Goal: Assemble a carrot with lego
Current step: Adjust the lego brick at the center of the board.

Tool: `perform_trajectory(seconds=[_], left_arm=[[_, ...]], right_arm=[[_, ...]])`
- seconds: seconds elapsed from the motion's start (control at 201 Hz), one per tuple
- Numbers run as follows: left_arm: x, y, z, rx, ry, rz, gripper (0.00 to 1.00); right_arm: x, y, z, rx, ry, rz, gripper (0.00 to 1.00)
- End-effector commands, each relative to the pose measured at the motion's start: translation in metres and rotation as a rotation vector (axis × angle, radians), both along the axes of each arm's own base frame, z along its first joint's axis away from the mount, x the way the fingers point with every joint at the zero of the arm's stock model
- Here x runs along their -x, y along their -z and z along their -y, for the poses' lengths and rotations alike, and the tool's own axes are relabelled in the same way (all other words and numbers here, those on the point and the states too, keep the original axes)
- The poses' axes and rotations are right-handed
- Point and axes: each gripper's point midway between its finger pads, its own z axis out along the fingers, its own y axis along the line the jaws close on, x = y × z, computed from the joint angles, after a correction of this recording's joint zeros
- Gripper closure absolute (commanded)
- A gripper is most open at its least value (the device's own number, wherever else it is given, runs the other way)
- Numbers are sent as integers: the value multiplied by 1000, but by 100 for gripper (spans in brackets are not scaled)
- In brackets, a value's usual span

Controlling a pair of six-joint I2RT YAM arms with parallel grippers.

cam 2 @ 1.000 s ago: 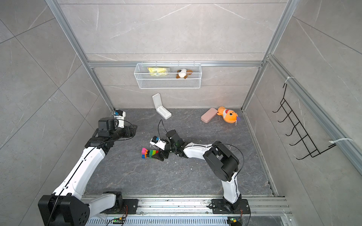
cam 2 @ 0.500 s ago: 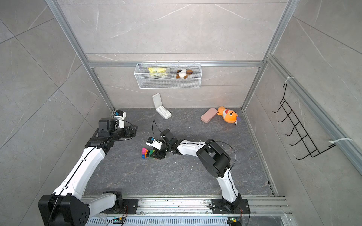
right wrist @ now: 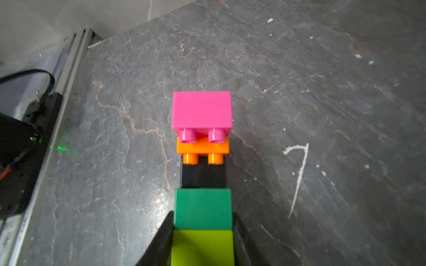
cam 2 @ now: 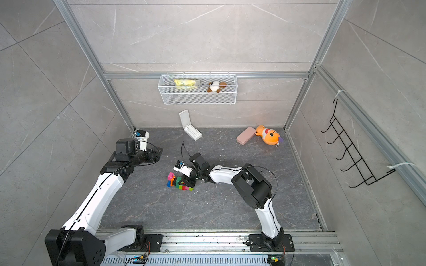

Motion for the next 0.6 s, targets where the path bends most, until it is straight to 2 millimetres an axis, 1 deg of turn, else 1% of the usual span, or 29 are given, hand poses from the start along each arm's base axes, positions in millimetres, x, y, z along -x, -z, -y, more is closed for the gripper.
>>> perform_trajectory(seconds=[0.0,0.1,0.164,0.254,0.388,0.597], left_arm=[[2,-16,8,82,14,45,19],[5,-15,15,156,23,44,19],[7,-14,20,206,24,36,20],[8,-11,26,278,27,24,21],[6,-7,31,346,21,9,22],[5,-1,43,375,38,-2,23]], right_arm=[[-15,-37,18,-108,124,-94,68],[-27,-38,43,-142,234,-225,68],[-35,-33,59,-145,304,-302,68],[-42,-27,76,-151,385,-384,68],[-48,-21,87,-183,463,-485,66],[-47,-6,91,-213,533,-606,61]])
